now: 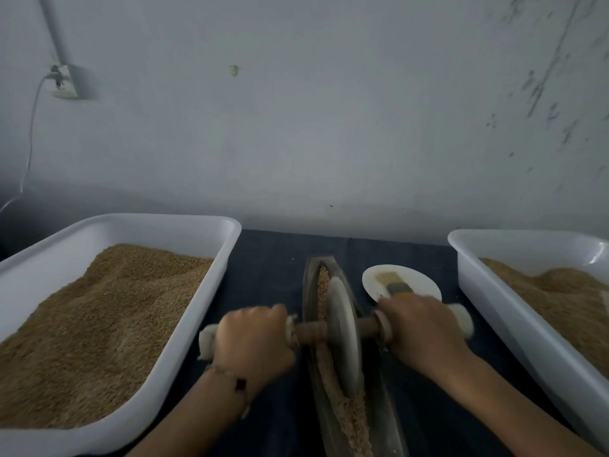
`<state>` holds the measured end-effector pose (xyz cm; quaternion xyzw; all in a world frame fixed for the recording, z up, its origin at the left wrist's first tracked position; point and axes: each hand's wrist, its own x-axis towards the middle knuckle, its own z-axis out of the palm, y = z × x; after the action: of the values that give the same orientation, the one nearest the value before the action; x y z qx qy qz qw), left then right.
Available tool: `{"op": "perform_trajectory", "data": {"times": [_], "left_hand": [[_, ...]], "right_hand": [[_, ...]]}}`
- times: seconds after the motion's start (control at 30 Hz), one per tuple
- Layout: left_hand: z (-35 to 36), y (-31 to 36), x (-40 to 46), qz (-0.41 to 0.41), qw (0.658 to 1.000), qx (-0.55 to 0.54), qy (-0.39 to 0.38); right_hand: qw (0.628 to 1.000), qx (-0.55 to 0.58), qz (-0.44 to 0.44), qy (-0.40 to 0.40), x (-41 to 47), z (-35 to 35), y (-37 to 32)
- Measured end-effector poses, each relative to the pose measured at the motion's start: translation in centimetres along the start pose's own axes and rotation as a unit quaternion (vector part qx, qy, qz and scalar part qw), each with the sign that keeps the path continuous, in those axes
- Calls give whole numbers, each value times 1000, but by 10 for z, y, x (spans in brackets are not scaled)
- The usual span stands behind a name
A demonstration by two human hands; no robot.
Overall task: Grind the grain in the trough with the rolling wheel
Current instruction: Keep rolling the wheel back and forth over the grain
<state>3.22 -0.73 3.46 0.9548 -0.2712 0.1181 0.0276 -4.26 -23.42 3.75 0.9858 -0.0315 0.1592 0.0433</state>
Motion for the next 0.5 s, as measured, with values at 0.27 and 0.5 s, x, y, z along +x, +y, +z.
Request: {"op": "perform_trajectory", "data": {"times": [0.27,0.5], "left_hand": [[13,-5,75,-79,997,-21,14],[4,4,29,5,997,20,75]], "right_hand": [[999,-48,-10,23,82,18,14],[999,-1,30,44,22,22,6]]}}
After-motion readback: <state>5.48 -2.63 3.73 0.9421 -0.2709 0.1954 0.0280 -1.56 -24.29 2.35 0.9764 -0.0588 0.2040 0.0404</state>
